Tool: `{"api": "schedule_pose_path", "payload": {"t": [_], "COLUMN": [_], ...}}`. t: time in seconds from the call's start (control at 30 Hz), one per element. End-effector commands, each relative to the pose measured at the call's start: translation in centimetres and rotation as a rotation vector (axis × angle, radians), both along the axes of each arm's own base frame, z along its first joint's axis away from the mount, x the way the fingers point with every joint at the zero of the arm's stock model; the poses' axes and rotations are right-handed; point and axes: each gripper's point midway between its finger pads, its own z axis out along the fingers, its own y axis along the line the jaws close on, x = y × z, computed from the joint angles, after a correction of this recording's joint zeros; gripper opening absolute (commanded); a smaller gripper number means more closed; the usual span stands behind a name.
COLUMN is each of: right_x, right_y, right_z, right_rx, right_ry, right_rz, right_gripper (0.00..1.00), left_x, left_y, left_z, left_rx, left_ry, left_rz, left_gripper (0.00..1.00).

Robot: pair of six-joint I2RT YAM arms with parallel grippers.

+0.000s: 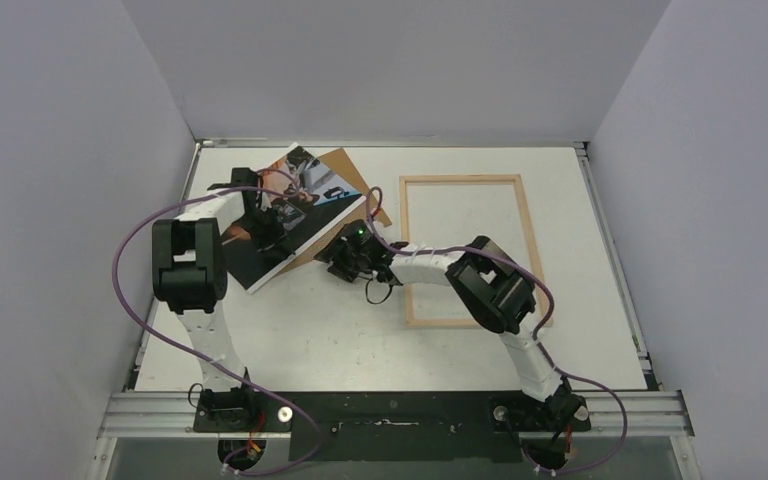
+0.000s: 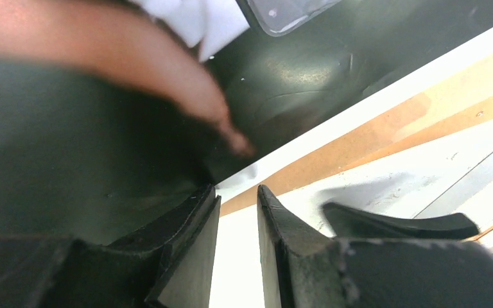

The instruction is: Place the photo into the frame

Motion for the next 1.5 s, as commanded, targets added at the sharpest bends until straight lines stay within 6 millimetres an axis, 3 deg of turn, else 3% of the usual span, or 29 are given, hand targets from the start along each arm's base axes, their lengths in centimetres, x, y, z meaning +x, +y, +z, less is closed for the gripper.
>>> {"api": "schedule_pose_path", "payload": {"t": [0.0, 0.13, 0.27, 0.4, 0.47, 0.53, 0.7, 0.9, 0.97, 1.1, 1.27, 1.47], "right_x": [1.4, 2.8, 2.9, 4.3, 4.9, 4.4, 2.2, -0.8, -1.6, -3.8, -5.2, -5.8], "right_y": [-9.8, -11.1, -11.0, -10.8, -9.7, -8.8, -5.8, -1.3, 0.4, 2.4, 3.3, 3.1], "right_z": [-2.0, 1.5, 3.0, 4.9, 6.3, 6.4, 5.0, 5.4, 5.8, 4.1, 2.5, 0.1], "right_rx": [-0.324, -0.354, -0.364, -0.363, -0.351, -0.315, -0.141, -0.015, 0.05, 0.115, 0.095, 0.003], "right_ry": [-0.021, -0.12, -0.156, -0.208, -0.252, -0.226, -0.105, -0.071, -0.075, 0.01, 0.054, 0.101], "right_rz": [-0.051, -0.01, 0.018, 0.029, 0.084, 0.112, 0.088, 0.164, 0.186, 0.171, 0.125, 0.054], "right_gripper": [0.49, 0.5, 0.5, 0.51, 0.52, 0.52, 0.52, 0.53, 0.52, 0.51, 0.5, 0.5], "left_x": [-1.3, -1.7, -1.0, -2.5, -3.4, -4.5, -8.7, -12.7, -13.2, -12.9, -11.5, -12.5], "left_y": [-0.9, -1.2, -1.0, -0.7, 0.0, 1.6, 6.2, 7.5, 7.7, 8.2, 7.9, 8.9], "left_z": [-0.3, 0.6, 3.8, 5.4, 6.3, 6.8, 6.5, 5.6, 5.2, 4.4, 3.2, 2.2], "left_rx": [-0.039, -0.056, -0.044, -0.027, 0.006, 0.045, 0.151, 0.161, 0.151, 0.115, 0.011, 0.062], "left_ry": [0.014, -0.012, -0.091, -0.108, -0.13, -0.123, -0.069, -0.027, -0.013, -0.023, -0.084, -0.06], "left_rz": [-0.004, 0.008, -0.005, 0.0, 0.011, 0.051, 0.22, 0.365, 0.395, 0.45, 0.503, 0.521], "left_gripper": [0.28, 0.28, 0.32, 0.37, 0.44, 0.48, 0.58, 0.82, 0.82, 0.74, 0.65, 0.53]}}
